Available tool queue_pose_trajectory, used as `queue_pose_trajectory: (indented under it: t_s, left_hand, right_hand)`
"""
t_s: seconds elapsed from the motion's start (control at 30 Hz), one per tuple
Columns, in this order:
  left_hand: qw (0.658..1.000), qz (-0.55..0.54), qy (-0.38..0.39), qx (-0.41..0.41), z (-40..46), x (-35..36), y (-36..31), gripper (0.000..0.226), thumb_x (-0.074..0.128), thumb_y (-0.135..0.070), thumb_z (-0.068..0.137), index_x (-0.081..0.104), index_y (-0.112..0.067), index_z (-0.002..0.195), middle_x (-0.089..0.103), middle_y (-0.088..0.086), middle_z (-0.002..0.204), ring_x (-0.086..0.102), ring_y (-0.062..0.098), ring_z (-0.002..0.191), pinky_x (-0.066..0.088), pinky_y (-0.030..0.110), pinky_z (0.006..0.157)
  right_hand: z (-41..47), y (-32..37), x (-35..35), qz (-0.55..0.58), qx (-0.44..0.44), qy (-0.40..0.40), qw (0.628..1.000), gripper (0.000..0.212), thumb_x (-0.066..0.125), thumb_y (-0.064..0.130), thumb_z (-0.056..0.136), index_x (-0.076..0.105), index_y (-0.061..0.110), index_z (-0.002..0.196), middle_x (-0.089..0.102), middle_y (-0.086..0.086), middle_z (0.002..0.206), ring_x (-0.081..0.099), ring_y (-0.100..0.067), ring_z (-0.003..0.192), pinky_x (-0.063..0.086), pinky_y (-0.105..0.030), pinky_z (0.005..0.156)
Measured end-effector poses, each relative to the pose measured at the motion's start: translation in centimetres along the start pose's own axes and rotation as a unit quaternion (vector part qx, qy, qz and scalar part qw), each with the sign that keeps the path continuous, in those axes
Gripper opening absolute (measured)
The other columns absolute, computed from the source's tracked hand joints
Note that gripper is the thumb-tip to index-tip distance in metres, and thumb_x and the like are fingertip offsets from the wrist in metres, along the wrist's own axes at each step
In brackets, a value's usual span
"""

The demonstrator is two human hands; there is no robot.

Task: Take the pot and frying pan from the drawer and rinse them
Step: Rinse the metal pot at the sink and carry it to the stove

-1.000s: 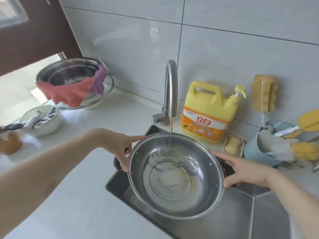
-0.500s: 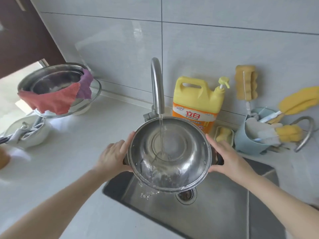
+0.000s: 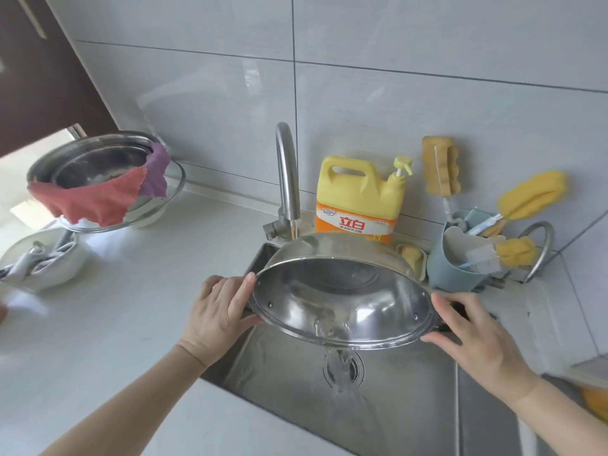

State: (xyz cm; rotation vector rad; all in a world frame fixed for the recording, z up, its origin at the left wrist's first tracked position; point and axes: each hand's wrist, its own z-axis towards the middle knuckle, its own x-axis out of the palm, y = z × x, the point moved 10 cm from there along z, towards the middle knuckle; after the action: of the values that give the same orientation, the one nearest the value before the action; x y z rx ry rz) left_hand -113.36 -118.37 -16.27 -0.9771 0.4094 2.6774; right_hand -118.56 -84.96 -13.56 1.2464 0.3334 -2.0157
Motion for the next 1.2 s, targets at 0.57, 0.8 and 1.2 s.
queue_pose_trajectory:
  t_s: [0.57,0.8,1.2]
  left_hand:
    - [0.992,0.043,-0.115,0.005,7.2,-7.8,-0.2,0.085,0.078,-0.045,0.082,0.024,-0.012,0.137,0.046,0.003,0.098,0.047,0.023,0.078,0.041,0.041,0.083]
    - [0.997,-0.029,0.067,-0.028,4.2,-0.8,-2.8,0.107,0.077,-0.057,0.074,0.020,-0.004,0.147,0.051,0.008,0.093,0.052,0.026,0.079,0.041,0.039,0.077]
    - [0.795,-0.168,0.576,-0.089,-8.0,18.5,-8.9,0.146,0.083,-0.054,0.066,-0.041,-0.034,0.141,0.052,-0.004,0.127,0.051,0.017,0.120,0.029,0.033,0.108]
  right_hand:
    - [1.6,2.7,-11.0,-0.099,-0.081,-0.134,0.983,0.098,0.067,0.032,0.080,0.007,0.029,0.158,0.045,-0.015,0.104,0.047,-0.022,0.080,0.055,-0.034,0.059]
    - [-1.9,-1.5,-4.2,0.020,0.071,0.050,0.996,0.139,0.095,0.009,0.053,0.008,0.040,0.156,0.042,-0.004,0.114,0.054,-0.016,0.065,0.056,-0.035,0.061]
    - [-13.6,-9.5,13.5,0.216,0.282,0.334,0.873,0.135,0.092,0.046,0.056,-0.010,0.068,0.142,0.027,0.019,0.115,0.047,-0.001,0.096,0.043,-0.024,0.097]
